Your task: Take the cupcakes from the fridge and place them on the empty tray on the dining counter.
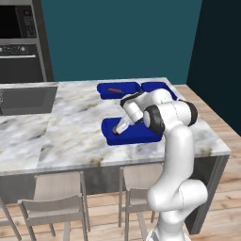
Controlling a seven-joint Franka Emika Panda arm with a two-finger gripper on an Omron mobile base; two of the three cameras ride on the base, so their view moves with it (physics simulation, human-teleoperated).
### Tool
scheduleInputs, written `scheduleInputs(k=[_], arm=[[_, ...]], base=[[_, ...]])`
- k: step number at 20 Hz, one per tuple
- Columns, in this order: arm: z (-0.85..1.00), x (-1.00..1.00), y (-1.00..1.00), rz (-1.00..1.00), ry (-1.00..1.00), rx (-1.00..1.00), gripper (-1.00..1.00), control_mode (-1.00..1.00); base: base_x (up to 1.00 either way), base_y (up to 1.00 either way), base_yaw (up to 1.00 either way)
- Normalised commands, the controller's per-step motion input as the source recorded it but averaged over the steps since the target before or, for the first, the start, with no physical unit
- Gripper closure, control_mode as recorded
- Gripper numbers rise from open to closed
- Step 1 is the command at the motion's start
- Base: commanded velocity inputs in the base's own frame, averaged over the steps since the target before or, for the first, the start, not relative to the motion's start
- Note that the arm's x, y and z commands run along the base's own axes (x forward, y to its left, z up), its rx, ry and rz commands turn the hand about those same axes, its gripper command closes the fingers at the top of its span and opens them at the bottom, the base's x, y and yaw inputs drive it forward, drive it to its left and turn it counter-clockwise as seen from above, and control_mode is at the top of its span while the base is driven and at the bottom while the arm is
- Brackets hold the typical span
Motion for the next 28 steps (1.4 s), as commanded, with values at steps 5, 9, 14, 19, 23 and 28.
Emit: scheduleInputs(k=[5,9,14,19,23,28], arm=[[0.07,-0.2,0.0,0.0,0.0,-0.03,-1.0,-1.0],[0.75,-0.34,0.0,0.0,-0.04,-0.01,-1.0,-1.0],[0.98,-0.17,0.0,0.0,-0.02,0.0,-1.0,-1.0],[1.0,-0.49,0.04,0.0,-0.05,-0.1,-1.0,-1.0],[1.0,-0.78,0.1,0.0,-0.05,-0.27,-1.0,-1.0],[0.97,-0.91,0.14,-0.09,0.0,-0.28,-1.0,-1.0]], base=[[0.0,0.0,0.0],[0.0,0.0,0.0],[0.0,0.0,0.0],[0.0,0.0,0.0],[0.0,0.0,0.0],[0.0,0.0,0.0]])
